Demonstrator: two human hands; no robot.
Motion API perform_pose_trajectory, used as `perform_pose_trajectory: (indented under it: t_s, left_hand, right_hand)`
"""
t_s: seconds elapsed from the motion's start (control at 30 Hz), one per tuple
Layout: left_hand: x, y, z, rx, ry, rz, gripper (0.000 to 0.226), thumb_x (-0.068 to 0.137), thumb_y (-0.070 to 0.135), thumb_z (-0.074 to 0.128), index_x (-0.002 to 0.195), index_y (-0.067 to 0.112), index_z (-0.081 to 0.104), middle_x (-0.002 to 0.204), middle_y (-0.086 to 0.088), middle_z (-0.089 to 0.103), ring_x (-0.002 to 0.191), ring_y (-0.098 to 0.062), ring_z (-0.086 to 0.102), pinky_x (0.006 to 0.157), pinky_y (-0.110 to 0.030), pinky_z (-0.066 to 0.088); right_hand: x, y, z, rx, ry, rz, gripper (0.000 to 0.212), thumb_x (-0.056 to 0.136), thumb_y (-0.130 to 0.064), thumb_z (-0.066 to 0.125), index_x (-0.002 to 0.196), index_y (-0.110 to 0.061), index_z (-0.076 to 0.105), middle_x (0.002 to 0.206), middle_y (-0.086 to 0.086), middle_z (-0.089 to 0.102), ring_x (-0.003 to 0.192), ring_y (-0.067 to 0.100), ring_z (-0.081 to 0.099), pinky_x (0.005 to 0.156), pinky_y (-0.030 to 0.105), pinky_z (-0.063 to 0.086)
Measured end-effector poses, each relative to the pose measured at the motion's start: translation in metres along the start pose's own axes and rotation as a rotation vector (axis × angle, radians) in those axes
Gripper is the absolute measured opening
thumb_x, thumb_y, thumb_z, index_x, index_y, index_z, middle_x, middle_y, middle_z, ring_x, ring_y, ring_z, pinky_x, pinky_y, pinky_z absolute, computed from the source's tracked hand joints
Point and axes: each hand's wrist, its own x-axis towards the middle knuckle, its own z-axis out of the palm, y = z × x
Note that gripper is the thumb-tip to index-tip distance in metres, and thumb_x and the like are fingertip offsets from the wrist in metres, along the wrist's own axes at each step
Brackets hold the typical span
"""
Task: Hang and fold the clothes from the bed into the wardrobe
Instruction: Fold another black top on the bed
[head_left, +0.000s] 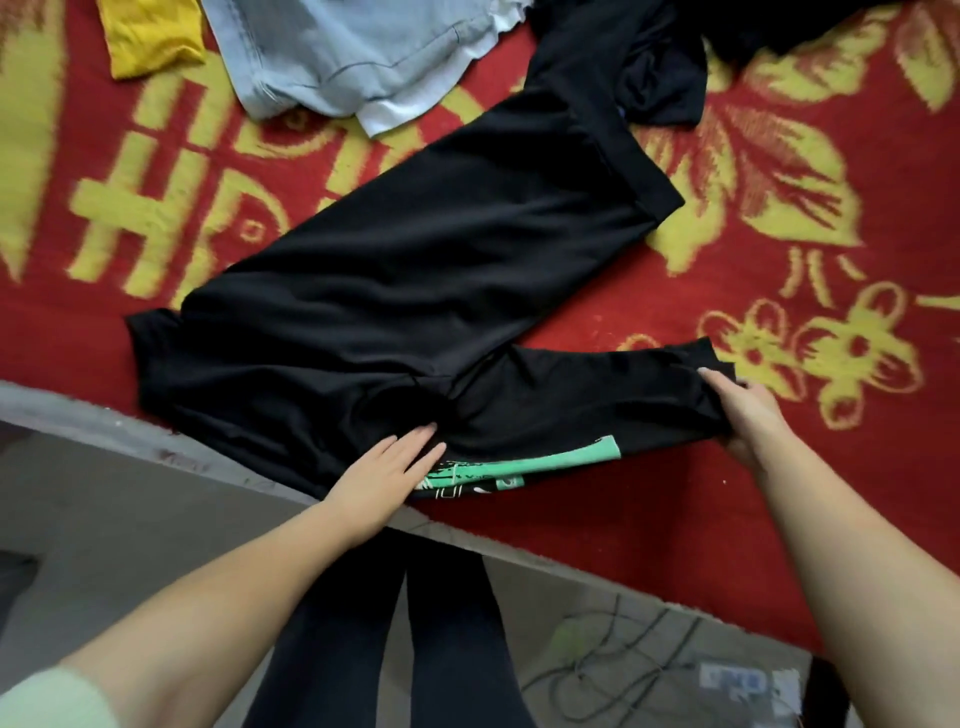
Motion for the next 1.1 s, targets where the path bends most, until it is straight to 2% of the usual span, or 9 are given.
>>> perform_pose_trajectory:
  t_s: [0.07,0.13,0.23,0.4,0.57,0.67,0.8,0.9,1.1]
  left_hand:
    - [-0.002,-0.004,-0.01,-0.184,0.084,-0.113,0.073,0.065,-0.016,0.062,0.134,0.006,0.054,0.139,-0.014,0.051,0.123,-0.024,0.055,0.097,-0.029,0.047]
    - [0.001,-0.011,-0.022,-0.48,0.025,-0.365,0.063,0.078,-0.007,0.054,0.134,0.021,0.055,0.138,-0.001,0.054,0.125,-0.015,0.051,0.1,-0.023,0.041]
    - [0.019,-0.041,-0.053,-0.933,-0.002,-0.668,0.03,0.08,0.003,0.055,0.069,0.027,0.07,0.068,0.004,0.066,0.066,-0.018,0.059,0.057,-0.023,0.043]
    - [0.02,-0.128,-0.09,-1.436,-0.159,-0.829,0.028,0.077,0.0,0.055,0.057,0.019,0.06,0.06,-0.003,0.062,0.052,-0.016,0.057,0.05,-0.02,0.043]
    - [0.011,-0.171,-0.075,-1.126,-0.099,-0.864,0.006,0.088,0.019,0.066,0.086,0.013,0.064,0.073,0.0,0.064,0.06,-0.01,0.057,0.054,-0.017,0.045]
    - [-0.005,-0.194,-0.078,-0.933,0.092,-0.852,0.003,0.092,0.02,0.059,0.091,0.017,0.06,0.081,-0.002,0.063,0.07,-0.018,0.061,0.065,-0.033,0.052]
    - [-0.038,-0.242,-0.082,-0.396,0.172,-0.699,0.035,0.091,0.018,0.055,0.127,0.017,0.052,0.119,-0.006,0.053,0.113,-0.026,0.05,0.088,-0.044,0.045]
    - [-0.049,-0.274,-0.078,-0.362,0.106,-0.723,0.055,0.092,0.024,0.057,0.142,0.015,0.038,0.138,-0.009,0.045,0.126,-0.03,0.042,0.096,-0.044,0.04]
    - [-0.05,-0.301,-0.068,-0.745,-0.188,-0.67,0.033,0.088,0.034,0.066,0.118,0.023,0.056,0.099,0.008,0.058,0.098,-0.015,0.056,0.071,-0.017,0.04]
  right_hand:
    - [-0.014,-0.044,0.01,0.04,-0.03,-0.064,0.005,0.093,-0.016,0.059,0.09,-0.013,0.06,0.057,-0.005,0.065,0.044,0.004,0.058,0.041,0.014,0.043]
    - [-0.028,-0.092,0.029,0.075,-0.056,-0.08,0.018,0.093,-0.017,0.059,0.075,-0.017,0.054,0.052,-0.003,0.058,0.036,0.005,0.052,0.035,0.013,0.037]
    - [-0.036,-0.16,0.074,0.296,-0.113,-0.04,0.021,0.095,-0.014,0.055,0.074,-0.013,0.053,0.046,0.0,0.059,0.039,0.009,0.057,0.033,0.018,0.041]
    - [-0.04,-0.199,0.166,0.604,-0.287,-0.161,0.034,0.1,-0.015,0.047,0.134,-0.009,0.041,0.135,0.021,0.047,0.121,0.037,0.053,0.086,0.044,0.055]
    - [-0.051,-0.11,0.231,-0.766,-0.417,-0.705,0.069,0.097,-0.032,0.052,0.153,-0.016,0.016,0.159,0.01,0.02,0.145,0.025,0.022,0.118,0.044,0.02]
    - [-0.066,-0.043,0.247,-1.508,-0.549,-0.646,0.07,0.098,-0.047,0.042,0.154,-0.023,0.008,0.162,0.003,-0.006,0.149,0.021,-0.004,0.114,0.058,0.005]
    - [-0.113,0.003,0.27,-1.49,-0.274,-0.899,0.075,0.092,-0.029,0.048,0.154,-0.013,0.009,0.161,0.014,0.001,0.149,0.027,0.003,0.115,0.06,0.01]
    - [-0.159,0.046,0.303,-1.438,-0.554,-1.092,0.089,0.081,-0.023,0.054,0.154,-0.019,0.003,0.16,0.018,-0.003,0.148,0.034,-0.002,0.115,0.061,0.006]
    - [-0.187,0.104,0.365,-1.554,-0.418,-0.865,0.108,0.09,-0.03,0.055,0.129,-0.037,-0.045,0.149,0.017,-0.038,0.128,0.043,-0.043,0.103,0.071,-0.01]
